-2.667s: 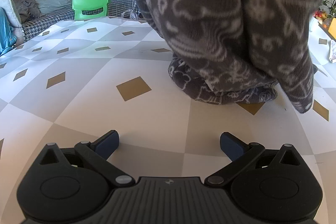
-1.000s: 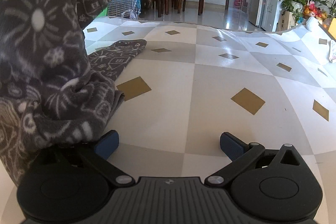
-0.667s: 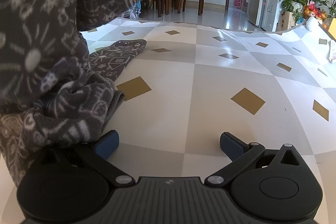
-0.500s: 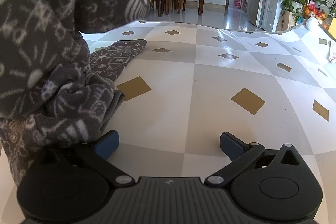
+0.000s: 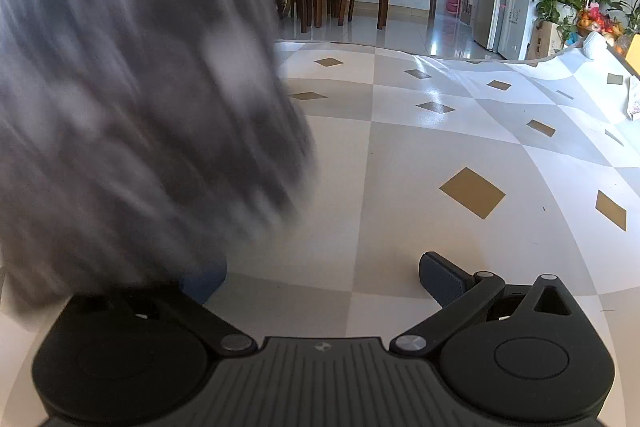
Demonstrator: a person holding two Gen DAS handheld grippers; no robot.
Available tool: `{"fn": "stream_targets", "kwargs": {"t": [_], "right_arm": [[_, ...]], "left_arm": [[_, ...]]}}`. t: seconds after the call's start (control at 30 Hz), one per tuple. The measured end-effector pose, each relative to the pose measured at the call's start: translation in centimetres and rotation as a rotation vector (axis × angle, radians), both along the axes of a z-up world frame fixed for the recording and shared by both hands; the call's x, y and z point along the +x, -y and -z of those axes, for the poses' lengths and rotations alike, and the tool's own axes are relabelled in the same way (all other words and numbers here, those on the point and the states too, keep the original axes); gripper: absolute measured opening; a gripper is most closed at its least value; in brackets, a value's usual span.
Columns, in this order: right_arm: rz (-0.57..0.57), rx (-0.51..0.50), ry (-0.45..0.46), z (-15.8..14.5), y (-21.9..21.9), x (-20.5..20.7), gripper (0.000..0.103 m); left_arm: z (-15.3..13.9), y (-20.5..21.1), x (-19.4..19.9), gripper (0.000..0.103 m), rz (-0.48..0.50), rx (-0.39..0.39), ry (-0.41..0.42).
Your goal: Fold clothes
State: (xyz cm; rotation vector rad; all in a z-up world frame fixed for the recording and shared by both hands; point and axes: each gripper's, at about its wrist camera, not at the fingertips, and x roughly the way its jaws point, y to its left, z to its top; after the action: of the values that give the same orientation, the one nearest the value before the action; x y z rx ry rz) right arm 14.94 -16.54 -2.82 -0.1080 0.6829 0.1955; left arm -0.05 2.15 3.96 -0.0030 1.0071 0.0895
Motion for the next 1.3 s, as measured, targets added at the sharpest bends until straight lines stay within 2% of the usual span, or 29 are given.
{"fn": "stream_targets", "kwargs": {"t": [1.3], "right_arm": [[0.000,0.000,0.000,-0.03,0.01,-0.05,0.103]], "left_arm": [[0.83,0.68,0.69,0.103,0.011,-0.020,-0.025]]}}
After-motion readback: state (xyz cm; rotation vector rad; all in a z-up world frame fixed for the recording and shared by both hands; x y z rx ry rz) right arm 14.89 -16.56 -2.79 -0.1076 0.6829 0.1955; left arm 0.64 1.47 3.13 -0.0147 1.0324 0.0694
